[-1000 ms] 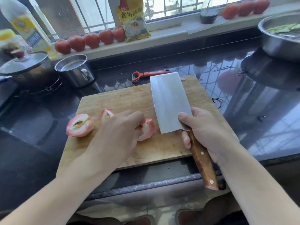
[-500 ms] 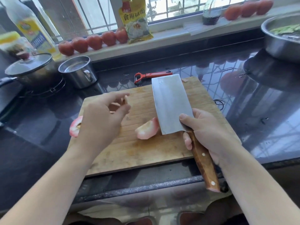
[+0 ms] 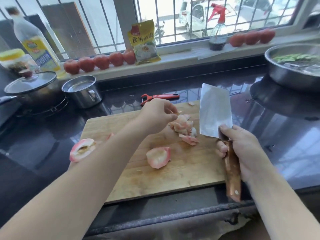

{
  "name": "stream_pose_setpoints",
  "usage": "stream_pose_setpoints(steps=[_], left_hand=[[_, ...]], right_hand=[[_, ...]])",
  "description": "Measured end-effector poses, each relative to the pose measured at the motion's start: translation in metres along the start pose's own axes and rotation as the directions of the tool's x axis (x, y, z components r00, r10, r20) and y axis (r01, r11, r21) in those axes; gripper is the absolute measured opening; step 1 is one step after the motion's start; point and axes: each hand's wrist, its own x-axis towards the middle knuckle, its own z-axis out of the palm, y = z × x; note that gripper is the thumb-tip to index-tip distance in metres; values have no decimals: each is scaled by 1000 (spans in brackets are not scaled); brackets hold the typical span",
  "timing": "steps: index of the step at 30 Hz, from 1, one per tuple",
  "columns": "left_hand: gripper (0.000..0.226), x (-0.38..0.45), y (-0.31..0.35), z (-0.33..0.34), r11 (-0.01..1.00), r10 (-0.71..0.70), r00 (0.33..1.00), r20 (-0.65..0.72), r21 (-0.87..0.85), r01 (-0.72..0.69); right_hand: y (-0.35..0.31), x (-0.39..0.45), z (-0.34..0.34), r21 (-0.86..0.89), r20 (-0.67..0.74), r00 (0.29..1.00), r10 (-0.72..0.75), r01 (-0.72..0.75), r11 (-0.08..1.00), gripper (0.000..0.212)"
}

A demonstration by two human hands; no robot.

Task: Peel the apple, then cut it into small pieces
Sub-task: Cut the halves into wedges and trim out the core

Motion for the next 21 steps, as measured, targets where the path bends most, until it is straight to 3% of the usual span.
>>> stream_pose_setpoints(steps=[5, 9, 14, 16, 21], left_hand=[[25, 13, 3, 8, 953, 112, 993, 34, 281, -117], [24, -21, -1, -33, 995, 45, 991, -123, 93, -34], [15, -93, -14, -33, 987, -57, 986, 156, 156, 33], [28, -108, -25, -13, 984, -10, 986, 168, 178, -20], [34, -138, -45, 24, 917, 269, 955, -123, 337, -215]], right_hand=[[2, -3, 6, -31, 13, 998, -61, 61, 998, 21], [6, -1, 6, -74, 15, 997, -76, 76, 994, 17], [11, 2, 10, -204, 54, 991, -123, 132, 970, 13], [12, 2, 10, -240, 65, 990, -128, 140, 961, 14], [13, 1, 9, -226, 36, 990, -133, 138, 964, 15]])
